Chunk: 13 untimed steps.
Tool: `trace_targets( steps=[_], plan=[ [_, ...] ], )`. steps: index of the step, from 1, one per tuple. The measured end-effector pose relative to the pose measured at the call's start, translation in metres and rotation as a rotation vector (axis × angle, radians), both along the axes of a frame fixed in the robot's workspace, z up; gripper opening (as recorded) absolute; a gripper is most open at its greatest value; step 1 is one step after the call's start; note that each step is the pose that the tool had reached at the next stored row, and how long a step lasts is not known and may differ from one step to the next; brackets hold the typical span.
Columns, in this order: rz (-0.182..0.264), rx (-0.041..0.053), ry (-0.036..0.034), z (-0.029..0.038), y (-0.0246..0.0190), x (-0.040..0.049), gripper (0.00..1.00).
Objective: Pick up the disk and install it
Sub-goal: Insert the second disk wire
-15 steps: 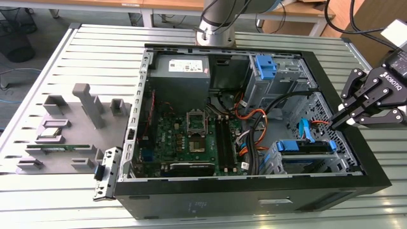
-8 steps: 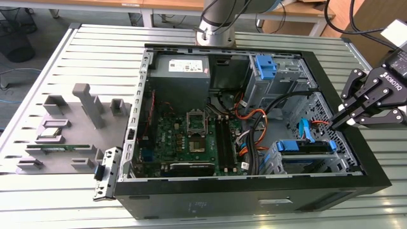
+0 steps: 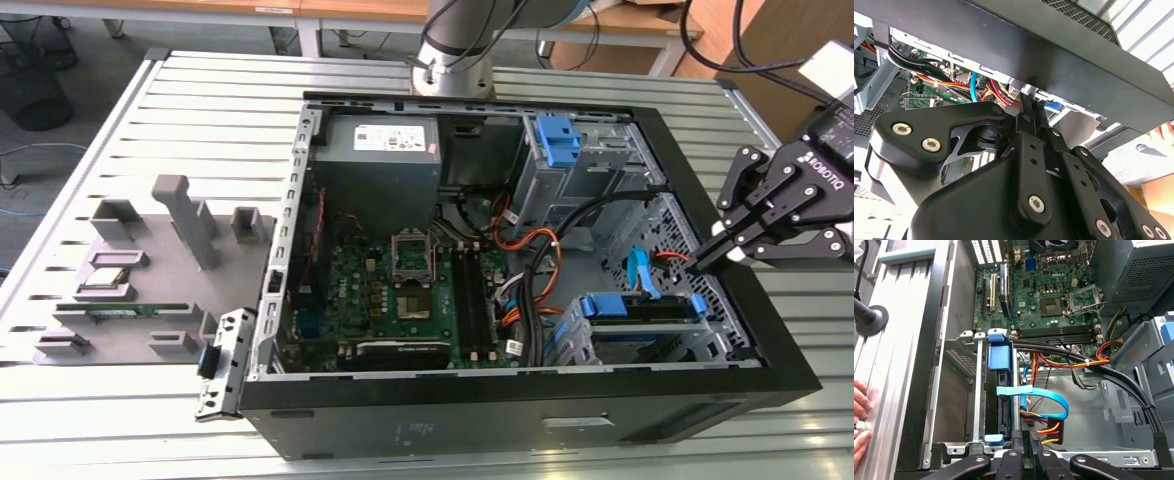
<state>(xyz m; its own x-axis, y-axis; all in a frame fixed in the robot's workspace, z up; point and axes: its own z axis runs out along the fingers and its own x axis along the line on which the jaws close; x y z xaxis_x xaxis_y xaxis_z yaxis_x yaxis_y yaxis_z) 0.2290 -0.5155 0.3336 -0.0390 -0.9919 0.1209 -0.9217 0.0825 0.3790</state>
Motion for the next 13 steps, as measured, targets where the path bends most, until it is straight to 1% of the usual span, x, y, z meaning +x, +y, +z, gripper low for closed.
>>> trace_targets(
  steps=[6, 8, 10, 13],
  plan=[
    [0.000, -0.0053, 0.0000, 0.0000, 0.0000, 0.0000, 0.16],
    [0.000, -0.0054, -0.0016, 0.0002, 0.0001, -0.0013, 0.16],
    [0.000, -0.0044, -0.0080, 0.0001, -0.0001, -0.0047, 0.16],
    [0.001, -0.0041, -0.0203, 0.0002, -0.0002, -0.0097, 0.16]
  ],
)
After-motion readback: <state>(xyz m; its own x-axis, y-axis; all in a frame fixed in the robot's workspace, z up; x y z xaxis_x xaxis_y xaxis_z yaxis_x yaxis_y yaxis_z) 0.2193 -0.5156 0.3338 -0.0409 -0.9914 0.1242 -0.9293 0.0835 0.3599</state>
